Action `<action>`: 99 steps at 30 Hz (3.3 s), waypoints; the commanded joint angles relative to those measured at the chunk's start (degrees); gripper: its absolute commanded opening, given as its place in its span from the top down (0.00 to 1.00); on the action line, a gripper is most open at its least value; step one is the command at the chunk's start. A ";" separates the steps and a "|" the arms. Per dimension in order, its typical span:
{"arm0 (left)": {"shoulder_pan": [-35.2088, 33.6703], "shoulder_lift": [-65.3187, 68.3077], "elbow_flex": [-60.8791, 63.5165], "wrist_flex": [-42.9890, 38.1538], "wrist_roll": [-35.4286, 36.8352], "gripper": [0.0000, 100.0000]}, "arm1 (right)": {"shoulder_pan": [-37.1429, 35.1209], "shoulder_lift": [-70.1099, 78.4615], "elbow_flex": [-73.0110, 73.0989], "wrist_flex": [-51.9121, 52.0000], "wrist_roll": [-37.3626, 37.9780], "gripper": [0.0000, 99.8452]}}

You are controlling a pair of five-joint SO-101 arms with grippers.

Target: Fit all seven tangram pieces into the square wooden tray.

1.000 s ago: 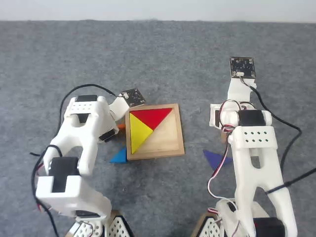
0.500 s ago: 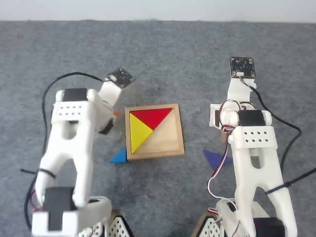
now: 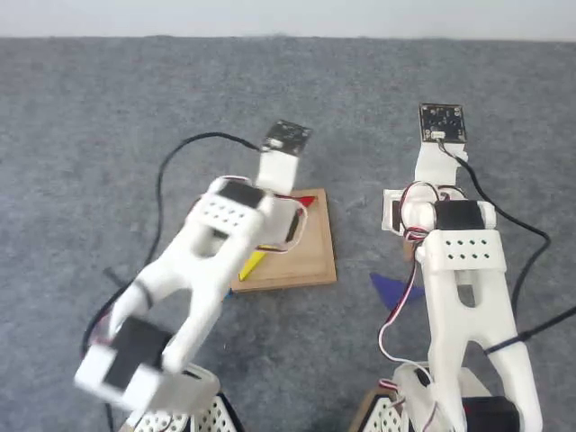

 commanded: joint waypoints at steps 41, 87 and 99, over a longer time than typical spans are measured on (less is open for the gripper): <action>3.96 15.12 -14.55 0.70 7.12 0.90 | 0.92 -2.77 -0.35 -1.10 0.70 0.88; 6.24 25.67 -27.47 13.01 -16.79 0.96 | 1.01 -2.77 -0.35 -1.10 0.79 0.88; 5.80 13.01 -16.57 6.59 -16.97 0.96 | 1.01 -2.77 -0.35 -1.10 0.79 0.88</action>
